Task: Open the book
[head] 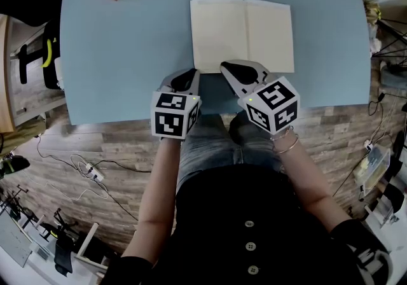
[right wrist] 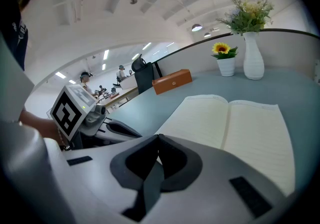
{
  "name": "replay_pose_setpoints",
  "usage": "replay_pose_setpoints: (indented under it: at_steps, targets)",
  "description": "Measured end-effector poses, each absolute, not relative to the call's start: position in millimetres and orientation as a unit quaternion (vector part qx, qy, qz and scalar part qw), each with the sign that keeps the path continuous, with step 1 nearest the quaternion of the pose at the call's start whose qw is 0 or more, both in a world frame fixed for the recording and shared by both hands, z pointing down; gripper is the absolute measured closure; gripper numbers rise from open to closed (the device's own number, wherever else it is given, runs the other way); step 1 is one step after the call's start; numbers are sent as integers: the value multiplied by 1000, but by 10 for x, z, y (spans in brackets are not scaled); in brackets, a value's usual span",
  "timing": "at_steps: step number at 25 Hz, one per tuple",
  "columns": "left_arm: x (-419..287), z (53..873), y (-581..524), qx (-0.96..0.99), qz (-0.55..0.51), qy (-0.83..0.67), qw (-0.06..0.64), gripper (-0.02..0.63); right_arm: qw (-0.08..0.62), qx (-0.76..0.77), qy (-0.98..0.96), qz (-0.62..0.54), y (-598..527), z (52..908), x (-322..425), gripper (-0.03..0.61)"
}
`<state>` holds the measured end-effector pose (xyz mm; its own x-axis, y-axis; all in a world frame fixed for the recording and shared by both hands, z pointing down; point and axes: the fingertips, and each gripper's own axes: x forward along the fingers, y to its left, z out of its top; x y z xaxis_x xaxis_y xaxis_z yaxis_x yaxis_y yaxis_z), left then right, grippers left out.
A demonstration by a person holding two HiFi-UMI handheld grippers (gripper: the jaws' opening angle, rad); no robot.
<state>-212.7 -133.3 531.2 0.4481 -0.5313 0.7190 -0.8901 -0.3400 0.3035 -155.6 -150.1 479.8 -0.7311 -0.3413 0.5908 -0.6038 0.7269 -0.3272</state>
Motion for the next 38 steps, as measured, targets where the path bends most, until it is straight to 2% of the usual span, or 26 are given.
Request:
replay_pose_setpoints:
  at_steps: [22, 38]
  targets:
    - [-2227, 5318, -1366, 759, 291, -473, 340, 595, 250, 275, -893, 252, -1503, 4729, -1393, 575]
    - [-2108, 4804, -1664, 775, 261, -499, 287, 597, 225, 290, -903, 223, -1724, 4379, -1166, 575]
